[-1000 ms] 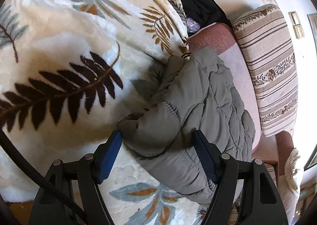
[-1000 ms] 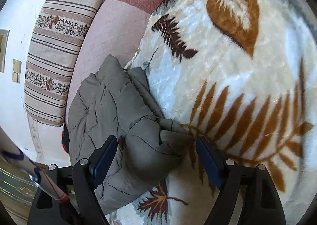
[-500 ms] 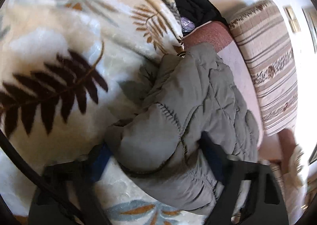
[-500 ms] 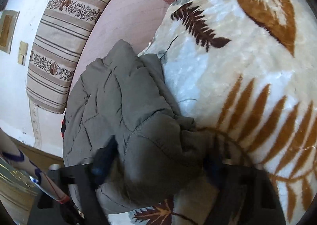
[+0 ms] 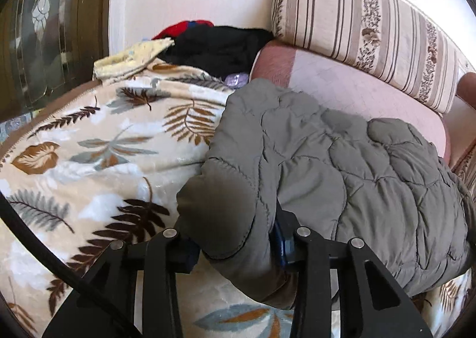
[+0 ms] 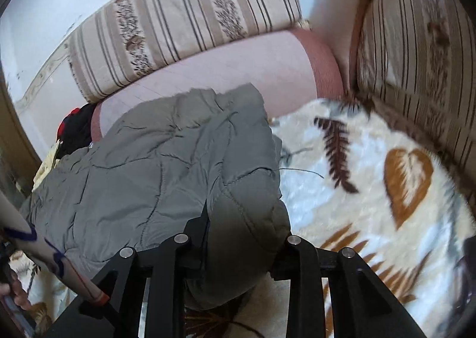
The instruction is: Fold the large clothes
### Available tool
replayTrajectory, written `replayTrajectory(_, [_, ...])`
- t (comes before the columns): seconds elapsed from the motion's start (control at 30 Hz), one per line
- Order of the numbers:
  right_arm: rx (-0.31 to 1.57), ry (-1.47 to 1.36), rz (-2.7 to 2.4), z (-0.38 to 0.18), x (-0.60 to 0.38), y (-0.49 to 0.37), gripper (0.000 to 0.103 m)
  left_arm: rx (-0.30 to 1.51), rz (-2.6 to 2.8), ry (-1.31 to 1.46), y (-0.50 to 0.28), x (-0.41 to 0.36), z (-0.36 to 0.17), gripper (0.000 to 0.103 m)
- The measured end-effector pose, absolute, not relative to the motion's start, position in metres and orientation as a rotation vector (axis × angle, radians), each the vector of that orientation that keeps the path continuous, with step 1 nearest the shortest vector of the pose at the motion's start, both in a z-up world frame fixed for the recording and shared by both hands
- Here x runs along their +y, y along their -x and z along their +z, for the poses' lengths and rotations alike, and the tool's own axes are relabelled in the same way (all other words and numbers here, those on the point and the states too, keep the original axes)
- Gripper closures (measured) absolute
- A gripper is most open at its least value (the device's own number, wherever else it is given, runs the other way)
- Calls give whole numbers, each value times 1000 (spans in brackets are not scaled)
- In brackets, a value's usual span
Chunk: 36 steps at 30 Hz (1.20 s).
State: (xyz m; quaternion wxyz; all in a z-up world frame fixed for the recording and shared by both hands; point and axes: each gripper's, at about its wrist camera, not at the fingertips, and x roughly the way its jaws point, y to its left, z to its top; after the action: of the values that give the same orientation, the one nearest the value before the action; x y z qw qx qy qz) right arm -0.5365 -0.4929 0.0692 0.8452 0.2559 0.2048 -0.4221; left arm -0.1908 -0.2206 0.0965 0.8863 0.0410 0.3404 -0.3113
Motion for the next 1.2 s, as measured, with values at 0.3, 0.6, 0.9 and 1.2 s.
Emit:
replayTrajectory(0.3, [377, -568, -852, 102, -445, 581, 73, 676, -668, -57, 234, -169, 125, 66])
replayTrajectory(0.6, [378, -580, -831, 89, -361, 651, 73, 703, -689, -59, 300, -89, 112, 65])
replayTrajectory(0.9, [504, -732, -857, 40, -355, 674, 55, 824, -580, -63, 301, -53, 79, 33])
replayTrajectory(1.2, [321, -703, -993, 72, -320, 728, 41, 658, -489, 34, 322, -11, 109, 27])
